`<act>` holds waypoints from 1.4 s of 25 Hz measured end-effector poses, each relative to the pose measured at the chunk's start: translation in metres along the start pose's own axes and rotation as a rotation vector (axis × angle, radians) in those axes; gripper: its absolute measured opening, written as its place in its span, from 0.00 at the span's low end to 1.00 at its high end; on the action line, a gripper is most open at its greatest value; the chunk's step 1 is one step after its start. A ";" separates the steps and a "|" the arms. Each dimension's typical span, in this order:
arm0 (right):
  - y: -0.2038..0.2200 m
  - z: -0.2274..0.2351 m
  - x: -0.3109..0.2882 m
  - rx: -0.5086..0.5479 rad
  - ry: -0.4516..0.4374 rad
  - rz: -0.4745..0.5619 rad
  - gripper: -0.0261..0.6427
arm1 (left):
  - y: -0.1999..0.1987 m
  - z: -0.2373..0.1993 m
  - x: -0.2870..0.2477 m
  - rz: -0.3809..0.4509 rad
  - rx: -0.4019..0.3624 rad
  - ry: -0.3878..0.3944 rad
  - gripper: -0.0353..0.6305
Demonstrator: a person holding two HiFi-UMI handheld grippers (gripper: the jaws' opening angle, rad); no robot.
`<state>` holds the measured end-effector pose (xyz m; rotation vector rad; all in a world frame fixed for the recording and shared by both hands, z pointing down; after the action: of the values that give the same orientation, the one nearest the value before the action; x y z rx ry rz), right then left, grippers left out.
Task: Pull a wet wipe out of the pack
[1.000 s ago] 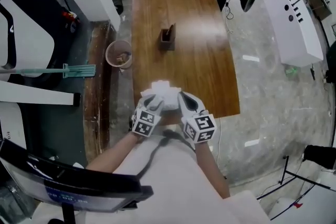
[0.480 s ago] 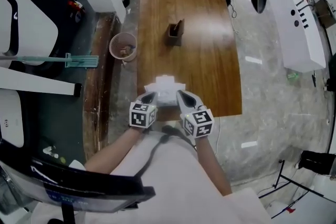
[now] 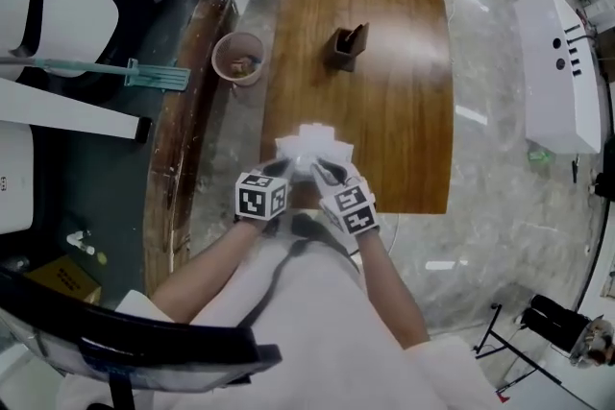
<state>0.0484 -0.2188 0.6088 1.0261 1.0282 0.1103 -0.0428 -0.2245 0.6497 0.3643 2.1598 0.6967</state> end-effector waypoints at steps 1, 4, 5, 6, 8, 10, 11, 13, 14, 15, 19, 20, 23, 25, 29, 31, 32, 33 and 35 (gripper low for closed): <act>0.004 -0.003 -0.004 0.013 -0.018 -0.024 0.13 | 0.001 0.000 -0.001 0.000 -0.006 0.011 0.08; 0.009 -0.009 -0.013 0.047 -0.040 -0.066 0.13 | 0.003 -0.001 0.000 -0.002 -0.030 0.035 0.08; 0.009 -0.011 -0.016 0.055 -0.044 -0.075 0.13 | 0.003 -0.002 0.000 -0.002 -0.032 0.041 0.08; 0.010 -0.012 -0.018 0.059 -0.047 -0.083 0.13 | 0.003 -0.003 0.000 -0.002 -0.030 0.046 0.08; 0.012 -0.012 -0.022 0.056 -0.048 -0.103 0.13 | 0.003 -0.003 0.000 -0.002 -0.023 0.053 0.08; 0.013 -0.010 -0.027 0.047 -0.047 -0.120 0.13 | 0.004 -0.004 0.000 0.000 -0.017 0.059 0.08; 0.013 -0.009 -0.028 0.045 -0.049 -0.127 0.13 | 0.004 -0.004 0.000 -0.001 -0.016 0.062 0.08; 0.013 -0.008 -0.031 0.047 -0.058 -0.139 0.13 | 0.003 -0.004 0.001 -0.004 -0.017 0.068 0.08; 0.012 -0.008 -0.032 0.049 -0.063 -0.146 0.13 | 0.003 -0.005 0.001 -0.006 -0.019 0.071 0.08; 0.013 -0.008 -0.033 0.050 -0.065 -0.154 0.13 | 0.003 -0.005 0.001 -0.008 -0.021 0.074 0.08; 0.015 -0.007 -0.037 0.041 -0.081 -0.196 0.13 | 0.002 -0.006 0.002 -0.019 -0.035 0.083 0.08; 0.015 -0.007 -0.038 0.035 -0.087 -0.206 0.13 | 0.002 -0.006 0.002 -0.022 -0.041 0.086 0.08; 0.017 -0.006 -0.041 0.002 -0.110 -0.229 0.12 | 0.005 -0.007 0.003 -0.035 -0.052 0.093 0.08; 0.018 -0.005 -0.041 -0.036 -0.128 -0.245 0.11 | 0.007 -0.008 0.003 -0.043 -0.053 0.096 0.08; 0.019 0.000 -0.042 -0.079 -0.125 -0.268 0.06 | 0.005 -0.009 0.003 -0.047 -0.063 0.103 0.08; 0.019 0.001 -0.042 -0.086 -0.126 -0.269 0.06 | 0.004 -0.009 0.003 -0.048 -0.068 0.108 0.08; 0.018 0.001 -0.042 -0.084 -0.123 -0.267 0.06 | 0.004 -0.009 0.004 -0.048 -0.069 0.109 0.08; 0.018 0.001 -0.041 -0.082 -0.118 -0.262 0.06 | 0.004 -0.009 0.004 -0.048 -0.070 0.111 0.08; 0.017 0.003 -0.039 -0.093 -0.105 -0.241 0.06 | 0.003 -0.008 0.005 -0.047 -0.072 0.113 0.08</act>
<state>0.0347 -0.2316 0.6474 0.8086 1.0335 -0.0916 -0.0522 -0.2227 0.6531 0.2399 2.2359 0.7822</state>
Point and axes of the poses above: the fingertips, and each gripper's own axes: x backward along the fingers, z to its right, y out of its underside, the point moved 4 cm from there along x, backward along the fingers, and after that the axes turned 2 degrees about y, right-handed, at the moved point
